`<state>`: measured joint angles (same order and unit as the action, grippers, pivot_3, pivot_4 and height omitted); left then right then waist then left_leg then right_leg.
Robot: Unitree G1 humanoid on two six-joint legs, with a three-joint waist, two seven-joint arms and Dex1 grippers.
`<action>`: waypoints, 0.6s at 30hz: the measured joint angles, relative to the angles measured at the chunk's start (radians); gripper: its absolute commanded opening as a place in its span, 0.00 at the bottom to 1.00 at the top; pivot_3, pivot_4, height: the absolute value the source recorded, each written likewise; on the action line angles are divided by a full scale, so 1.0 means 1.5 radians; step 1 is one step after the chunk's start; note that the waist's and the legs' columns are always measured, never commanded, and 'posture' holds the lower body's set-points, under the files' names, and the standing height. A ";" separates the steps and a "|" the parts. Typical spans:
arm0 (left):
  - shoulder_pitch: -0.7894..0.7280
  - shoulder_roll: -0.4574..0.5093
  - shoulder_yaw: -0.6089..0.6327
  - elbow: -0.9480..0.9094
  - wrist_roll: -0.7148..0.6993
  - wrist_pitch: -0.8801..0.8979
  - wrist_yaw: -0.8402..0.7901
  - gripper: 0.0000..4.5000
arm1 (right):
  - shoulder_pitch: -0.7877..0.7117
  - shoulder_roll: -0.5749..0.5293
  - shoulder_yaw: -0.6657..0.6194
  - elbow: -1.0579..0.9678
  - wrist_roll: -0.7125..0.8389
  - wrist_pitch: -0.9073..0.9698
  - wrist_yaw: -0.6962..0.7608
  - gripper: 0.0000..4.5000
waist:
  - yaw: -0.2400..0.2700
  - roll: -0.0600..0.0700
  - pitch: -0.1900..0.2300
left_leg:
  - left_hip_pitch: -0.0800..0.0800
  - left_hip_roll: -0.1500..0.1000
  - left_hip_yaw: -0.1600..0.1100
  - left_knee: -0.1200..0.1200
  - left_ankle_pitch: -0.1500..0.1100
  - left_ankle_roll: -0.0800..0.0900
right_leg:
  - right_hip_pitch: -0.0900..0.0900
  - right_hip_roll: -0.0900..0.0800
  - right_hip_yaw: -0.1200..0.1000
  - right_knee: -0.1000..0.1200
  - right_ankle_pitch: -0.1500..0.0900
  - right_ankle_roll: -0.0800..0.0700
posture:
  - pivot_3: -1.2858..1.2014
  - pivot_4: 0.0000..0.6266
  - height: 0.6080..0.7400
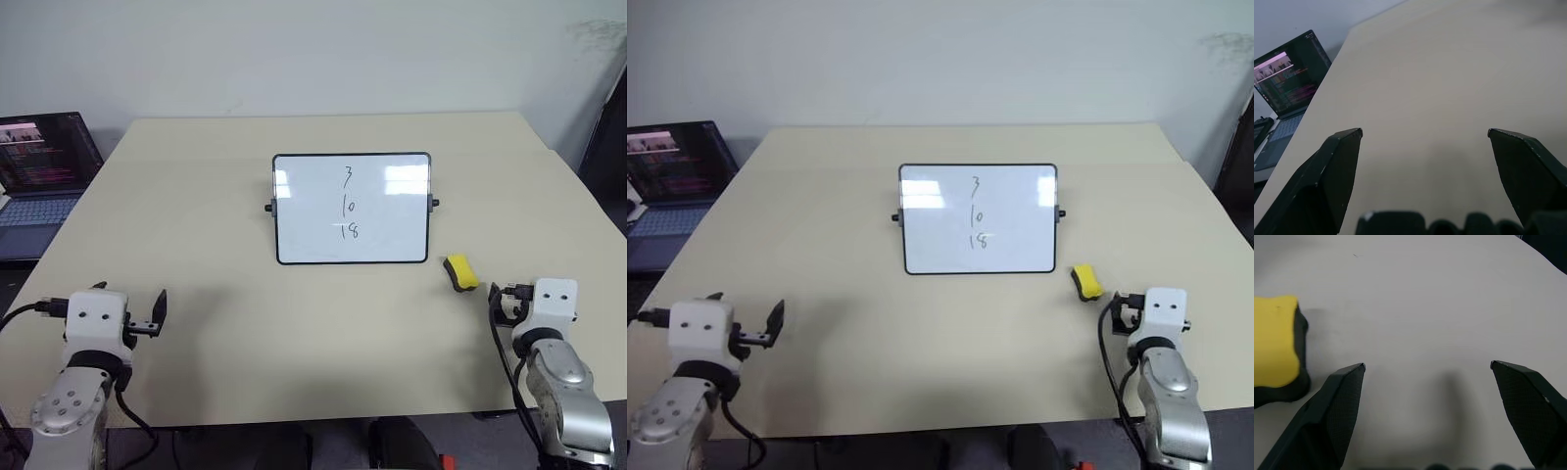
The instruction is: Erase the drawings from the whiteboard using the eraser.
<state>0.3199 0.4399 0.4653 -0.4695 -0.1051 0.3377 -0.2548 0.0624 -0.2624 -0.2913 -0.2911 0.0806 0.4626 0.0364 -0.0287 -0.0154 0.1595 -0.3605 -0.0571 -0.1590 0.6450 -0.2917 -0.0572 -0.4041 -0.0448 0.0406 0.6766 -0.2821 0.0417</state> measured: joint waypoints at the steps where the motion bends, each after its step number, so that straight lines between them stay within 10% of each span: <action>1: 0.002 -0.002 0.000 -0.002 0.000 0.002 0.000 1.00 | -0.001 0.000 0.000 0.000 0.000 0.000 0.001 0.99 | 0.000 0.000 0.000 | 0.000 0.000 0.000 0.000 0.000 0.000 | 0.000 0.000 0.000 0.000 0.000 0.000 | 0.52 0.24 1.00; 18: -0.099 -0.001 -0.022 0.051 0.005 -0.005 0.002 1.00 | -0.042 0.008 -0.001 0.022 -0.008 -0.012 -0.017 0.99 | 0.002 0.000 0.000 | 0.000 0.000 0.000 0.000 0.000 0.000 | 0.000 0.000 0.000 0.000 0.000 0.000 | 0.52 0.24 1.00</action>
<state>0.1710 0.4378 0.4325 -0.3933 -0.0969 0.3305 -0.2524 -0.0004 -0.2504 -0.2932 -0.2585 0.0693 0.4441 0.0110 -0.0259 -0.0154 0.1595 -0.3606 -0.0574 -0.1587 0.6452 -0.2916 -0.0574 -0.4039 -0.0445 0.0399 0.6770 -0.2820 0.0415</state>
